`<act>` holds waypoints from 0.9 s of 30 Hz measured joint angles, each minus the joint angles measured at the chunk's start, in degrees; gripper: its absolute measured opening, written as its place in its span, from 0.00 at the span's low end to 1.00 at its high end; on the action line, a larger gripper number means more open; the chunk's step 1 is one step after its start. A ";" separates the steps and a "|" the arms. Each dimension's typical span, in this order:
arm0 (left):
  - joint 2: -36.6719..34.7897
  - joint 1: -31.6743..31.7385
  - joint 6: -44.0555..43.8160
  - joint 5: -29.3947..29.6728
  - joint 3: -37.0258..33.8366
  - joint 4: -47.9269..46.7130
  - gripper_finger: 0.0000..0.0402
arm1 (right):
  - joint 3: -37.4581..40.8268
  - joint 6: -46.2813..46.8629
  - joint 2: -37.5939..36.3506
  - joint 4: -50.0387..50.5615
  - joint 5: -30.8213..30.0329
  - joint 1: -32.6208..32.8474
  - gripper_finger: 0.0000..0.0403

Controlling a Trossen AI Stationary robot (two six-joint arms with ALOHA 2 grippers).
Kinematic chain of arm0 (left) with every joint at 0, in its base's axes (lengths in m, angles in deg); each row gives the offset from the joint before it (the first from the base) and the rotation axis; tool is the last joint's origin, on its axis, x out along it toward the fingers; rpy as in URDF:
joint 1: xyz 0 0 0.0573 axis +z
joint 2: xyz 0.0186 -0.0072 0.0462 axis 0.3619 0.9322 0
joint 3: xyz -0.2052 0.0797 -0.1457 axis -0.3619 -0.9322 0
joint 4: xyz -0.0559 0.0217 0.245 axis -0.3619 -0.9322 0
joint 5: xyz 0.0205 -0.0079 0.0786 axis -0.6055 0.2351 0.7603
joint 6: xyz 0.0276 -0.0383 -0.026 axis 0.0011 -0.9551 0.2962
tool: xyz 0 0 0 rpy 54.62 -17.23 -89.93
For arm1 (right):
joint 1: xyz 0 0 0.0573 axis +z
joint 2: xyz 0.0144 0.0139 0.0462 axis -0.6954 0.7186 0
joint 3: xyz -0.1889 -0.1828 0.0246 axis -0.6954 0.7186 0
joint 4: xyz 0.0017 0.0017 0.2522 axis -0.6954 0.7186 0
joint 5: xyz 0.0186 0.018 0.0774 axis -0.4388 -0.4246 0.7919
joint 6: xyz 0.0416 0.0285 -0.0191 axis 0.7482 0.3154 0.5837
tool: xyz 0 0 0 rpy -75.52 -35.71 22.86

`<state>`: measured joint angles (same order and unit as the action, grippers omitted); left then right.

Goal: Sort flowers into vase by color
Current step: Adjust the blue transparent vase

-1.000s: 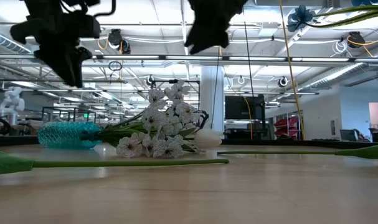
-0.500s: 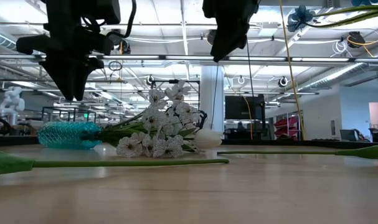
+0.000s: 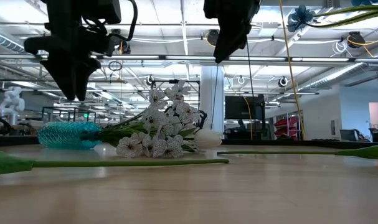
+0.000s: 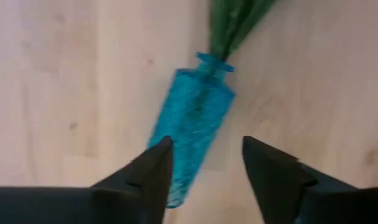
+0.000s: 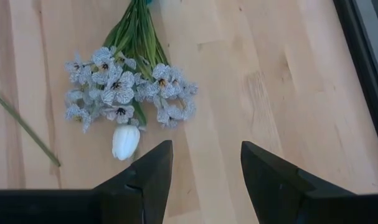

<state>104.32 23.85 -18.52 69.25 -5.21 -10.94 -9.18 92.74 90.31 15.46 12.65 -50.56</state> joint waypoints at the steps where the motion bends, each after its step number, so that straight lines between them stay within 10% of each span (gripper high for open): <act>1: 0.00 0.00 -0.03 1.26 0.00 0.03 0.54 | 0.00 -0.03 0.00 -0.13 0.00 0.00 0.45; 9: 0.00 -0.04 0.21 10.02 0.00 -0.24 0.97 | 0.00 1.22 0.02 -0.13 0.00 0.22 0.45; 20: 0.01 -0.02 0.19 6.68 0.00 0.42 0.79 | 0.00 2.39 0.02 -0.98 0.00 0.22 0.45; 27: 0.28 0.28 15.69 -0.51 -2.29 4.16 0.78 | 0.00 2.63 0.02 -2.83 -0.02 0.22 0.45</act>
<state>104.60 24.13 -2.84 68.75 -7.51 -6.78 -9.18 95.37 90.33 12.63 12.63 -50.34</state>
